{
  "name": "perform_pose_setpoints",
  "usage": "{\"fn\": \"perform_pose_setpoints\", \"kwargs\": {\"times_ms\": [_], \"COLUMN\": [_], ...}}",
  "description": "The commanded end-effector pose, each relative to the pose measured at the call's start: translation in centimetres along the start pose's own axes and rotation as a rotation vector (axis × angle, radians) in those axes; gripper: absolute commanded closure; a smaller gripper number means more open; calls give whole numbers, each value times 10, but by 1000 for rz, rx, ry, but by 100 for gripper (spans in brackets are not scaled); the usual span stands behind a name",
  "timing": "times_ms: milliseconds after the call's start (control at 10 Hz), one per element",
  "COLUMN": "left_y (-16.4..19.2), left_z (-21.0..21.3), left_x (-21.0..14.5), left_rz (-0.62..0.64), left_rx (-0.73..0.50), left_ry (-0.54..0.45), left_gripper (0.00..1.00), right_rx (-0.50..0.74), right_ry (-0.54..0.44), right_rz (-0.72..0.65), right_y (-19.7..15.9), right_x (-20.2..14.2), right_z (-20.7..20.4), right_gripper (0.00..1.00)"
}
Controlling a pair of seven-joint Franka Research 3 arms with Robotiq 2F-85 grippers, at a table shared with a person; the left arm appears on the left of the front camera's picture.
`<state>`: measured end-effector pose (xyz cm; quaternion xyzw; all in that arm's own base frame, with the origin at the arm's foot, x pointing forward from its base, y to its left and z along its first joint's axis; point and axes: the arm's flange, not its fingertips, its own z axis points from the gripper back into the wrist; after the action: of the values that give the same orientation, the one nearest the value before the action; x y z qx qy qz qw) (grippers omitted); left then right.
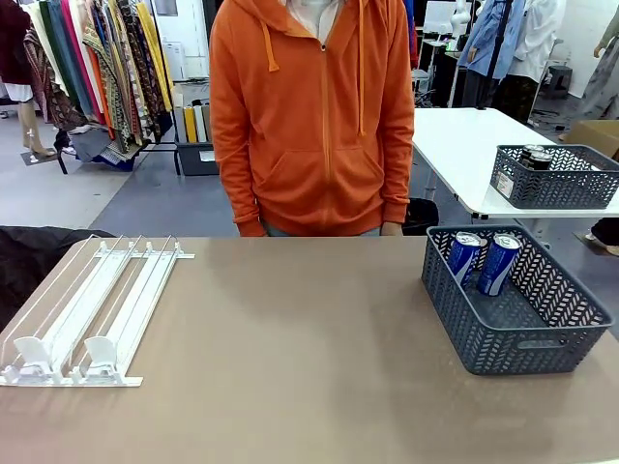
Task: Retrieve and store the cans from the dispenser.
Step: Pick up one can from the Automatic Can Dispenser and place it in the middle of the table.
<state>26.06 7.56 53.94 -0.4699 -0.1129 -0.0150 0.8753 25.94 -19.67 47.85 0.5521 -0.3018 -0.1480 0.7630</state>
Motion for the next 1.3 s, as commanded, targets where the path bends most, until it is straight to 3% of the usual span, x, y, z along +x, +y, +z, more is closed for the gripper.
{"fn": "perform_pose_setpoints", "kwargs": {"times_ms": [0,1200], "left_y": [0,0], "left_z": [0,0], "left_x": [0,0], "left_rz": [-11,-11], "left_rx": [-20,-20], "left_ry": [-3,-3], "left_gripper": [0,0], "right_rx": [22,22], "right_ry": [-16,-16], "right_rz": [4,4], "right_y": [3,3], "right_x": [3,3], "right_z": [-2,-2], "right_gripper": [0,0]}}
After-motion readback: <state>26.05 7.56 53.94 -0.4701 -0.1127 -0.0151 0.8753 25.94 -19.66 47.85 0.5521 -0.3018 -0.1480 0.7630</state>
